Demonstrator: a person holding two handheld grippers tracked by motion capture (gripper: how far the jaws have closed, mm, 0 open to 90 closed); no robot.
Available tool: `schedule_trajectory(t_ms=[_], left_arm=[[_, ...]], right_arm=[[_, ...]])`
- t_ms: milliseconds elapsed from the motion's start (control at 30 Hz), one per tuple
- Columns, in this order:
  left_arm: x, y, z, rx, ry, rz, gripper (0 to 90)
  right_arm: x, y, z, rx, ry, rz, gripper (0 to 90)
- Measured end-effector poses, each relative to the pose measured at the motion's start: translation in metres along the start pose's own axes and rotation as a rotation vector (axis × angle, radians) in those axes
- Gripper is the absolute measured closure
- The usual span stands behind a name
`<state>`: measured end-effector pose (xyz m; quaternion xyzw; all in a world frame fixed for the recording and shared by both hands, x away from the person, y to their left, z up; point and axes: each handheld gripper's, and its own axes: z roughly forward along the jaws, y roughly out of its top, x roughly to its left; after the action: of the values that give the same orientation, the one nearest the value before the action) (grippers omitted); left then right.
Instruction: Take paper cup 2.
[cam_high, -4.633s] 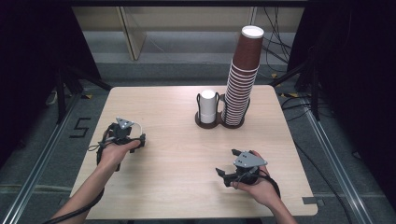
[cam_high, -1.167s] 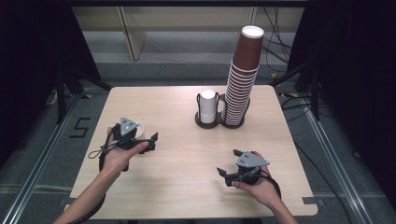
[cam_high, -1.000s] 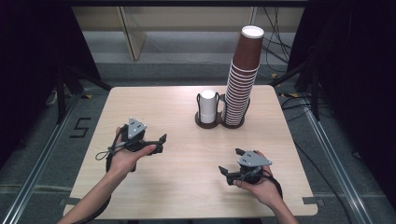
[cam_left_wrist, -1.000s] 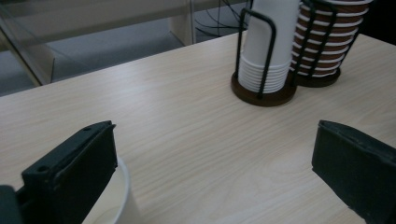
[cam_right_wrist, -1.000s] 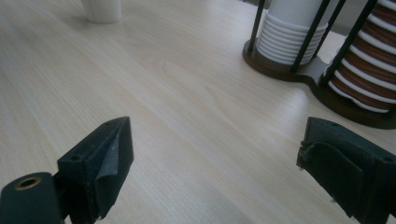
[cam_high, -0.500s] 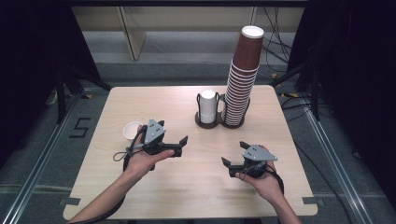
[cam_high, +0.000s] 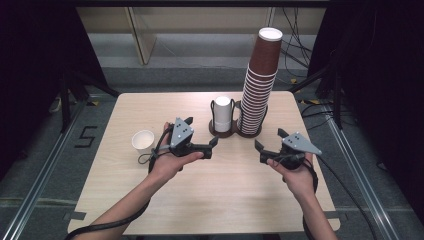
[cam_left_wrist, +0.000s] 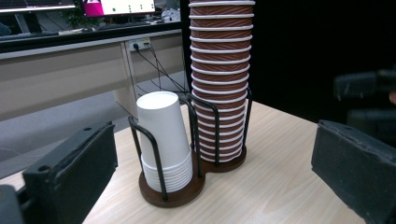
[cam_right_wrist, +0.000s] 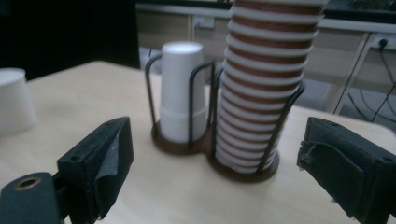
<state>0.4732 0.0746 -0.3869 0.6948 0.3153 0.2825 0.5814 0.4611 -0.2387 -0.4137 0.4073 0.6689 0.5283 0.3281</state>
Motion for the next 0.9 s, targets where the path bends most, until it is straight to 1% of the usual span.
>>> schedule_trajectory(t_ms=[33,67,100,133,167,200,233,267,300,333,400,433,467,500,533,567,633,700,767,833,867,900], left_arm=[[-0.001,0.002,0.005,-0.011,-0.018,0.025,0.7],[-0.002,0.004,0.007,-0.018,-0.025,0.041,1.2],[-0.003,0.006,0.01,-0.022,-0.031,0.051,1.3],[-0.004,0.009,0.014,-0.026,-0.034,0.053,1.3],[-0.005,0.012,0.018,-0.037,-0.042,0.058,1.3],[-0.007,0.017,0.022,-0.042,-0.046,0.069,1.2],[-0.008,0.02,0.026,-0.048,-0.051,0.073,1.2],[-0.01,0.025,0.031,-0.058,-0.058,0.076,1.1],[-0.011,0.031,0.038,-0.062,-0.063,0.085,1.0],[-0.012,0.036,0.044,-0.069,-0.067,0.084,0.9],[-0.014,0.045,0.058,-0.073,-0.077,0.095,0.8],[-0.014,0.047,0.063,-0.077,-0.083,0.097,1.2],[-0.015,0.051,0.069,-0.08,-0.085,0.108,2.0],[-0.015,0.055,0.078,-0.083,-0.087,0.113,2.2],[-0.015,0.057,0.083,-0.082,-0.092,0.11,2.2],[-0.015,0.062,0.092,-0.081,-0.092,0.106,2.0],[-0.013,0.069,0.104,-0.087,-0.086,0.104,1.8],[-0.012,0.077,0.118,-0.086,-0.091,0.1,1.6],[-0.011,0.083,0.13,-0.092,-0.097,0.076,1.1],[-0.011,0.088,0.141,-0.087,-0.097,0.084,1.0],[-0.011,0.089,0.147,-0.085,-0.1,0.08,1.0],[-0.011,0.091,0.153,-0.081,-0.099,0.072,0.9]], right_arm=[[-0.004,0.008,0.002,-0.011,-0.003,-0.005,10.2],[-0.006,0.013,0.004,-0.027,-0.01,-0.004,10.2],[-0.008,0.022,0.005,-0.03,-0.016,-0.001,10.2],[-0.01,0.031,0.008,-0.045,-0.018,0.016,10.1],[-0.013,0.04,0.011,-0.054,-0.031,0.027,9.9],[-0.017,0.051,0.014,-0.072,-0.038,0.026,9.8],[-0.02,0.061,0.018,-0.085,-0.043,0.041,9.6],[-0.022,0.068,0.02,-0.09,-0.047,0.046,9.3],[-0.024,0.079,0.024,-0.101,-0.053,0.045,9.2],[-0.026,0.091,0.028,-0.112,-0.053,0.044,9.1],[-0.029,0.111,0.035,-0.124,-0.055,0.023,8.6],[-0.028,0.119,0.038,-0.129,-0.048,0.037,8.3],[-0.029,0.126,0.041,-0.131,-0.042,0.031,7.9],[-0.03,0.134,0.044,-0.137,-0.04,0.036,7.6],[-0.031,0.144,0.049,-0.138,-0.04,0.045,7.6],[-0.032,0.149,0.051,-0.133,-0.045,0.051,7.6],[-0.035,0.164,0.06,-0.138,-0.057,0.066,7.4],[-0.037,0.176,0.066,-0.133,-0.077,0.054,7.3],[-0.039,0.185,0.073,-0.12,-0.083,0.046,6.6],[-0.042,0.192,0.079,-0.109,-0.089,0.059,6.5],[-0.043,0.194,0.082,-0.109,-0.096,0.065,6.5],[-0.044,0.196,0.084,-0.097,-0.093,0.061,6.5]])
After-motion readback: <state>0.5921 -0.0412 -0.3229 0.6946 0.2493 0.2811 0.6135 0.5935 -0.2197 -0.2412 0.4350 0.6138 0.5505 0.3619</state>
